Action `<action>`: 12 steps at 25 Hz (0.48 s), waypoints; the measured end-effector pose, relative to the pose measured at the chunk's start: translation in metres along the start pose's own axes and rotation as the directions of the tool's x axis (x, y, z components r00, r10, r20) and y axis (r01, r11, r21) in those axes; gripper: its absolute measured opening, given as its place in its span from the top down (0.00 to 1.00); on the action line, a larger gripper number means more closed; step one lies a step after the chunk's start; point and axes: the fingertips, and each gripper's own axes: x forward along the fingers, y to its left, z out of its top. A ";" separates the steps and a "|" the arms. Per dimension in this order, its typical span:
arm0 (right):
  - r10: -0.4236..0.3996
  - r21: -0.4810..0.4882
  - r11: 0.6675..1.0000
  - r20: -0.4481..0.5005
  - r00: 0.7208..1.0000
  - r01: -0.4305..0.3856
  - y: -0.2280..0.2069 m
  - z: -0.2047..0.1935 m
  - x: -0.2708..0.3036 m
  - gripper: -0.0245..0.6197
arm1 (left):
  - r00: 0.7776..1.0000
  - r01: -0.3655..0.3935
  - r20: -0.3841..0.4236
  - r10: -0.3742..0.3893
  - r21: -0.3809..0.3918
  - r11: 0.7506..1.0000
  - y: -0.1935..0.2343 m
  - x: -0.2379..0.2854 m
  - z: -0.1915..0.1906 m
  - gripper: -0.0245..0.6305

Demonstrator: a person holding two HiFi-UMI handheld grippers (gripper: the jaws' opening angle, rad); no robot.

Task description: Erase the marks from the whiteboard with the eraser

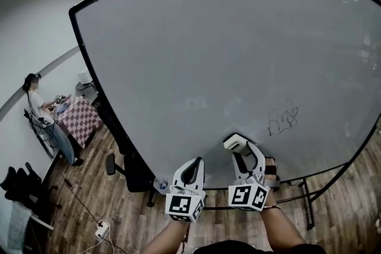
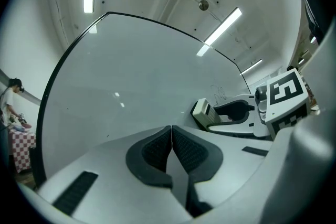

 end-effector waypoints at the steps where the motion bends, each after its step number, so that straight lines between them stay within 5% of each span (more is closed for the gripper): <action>1: -0.013 0.002 1.000 0.001 1.000 0.013 -0.008 0.000 -0.001 0.59 | 1.000 0.003 0.002 -0.003 -0.001 1.000 -0.001 0.001 0.001 0.93; 12: -0.155 0.086 0.984 -0.019 0.988 0.156 -0.100 -0.016 -0.017 0.59 | 1.000 0.028 0.006 -0.028 0.015 0.999 -0.022 0.011 0.003 0.93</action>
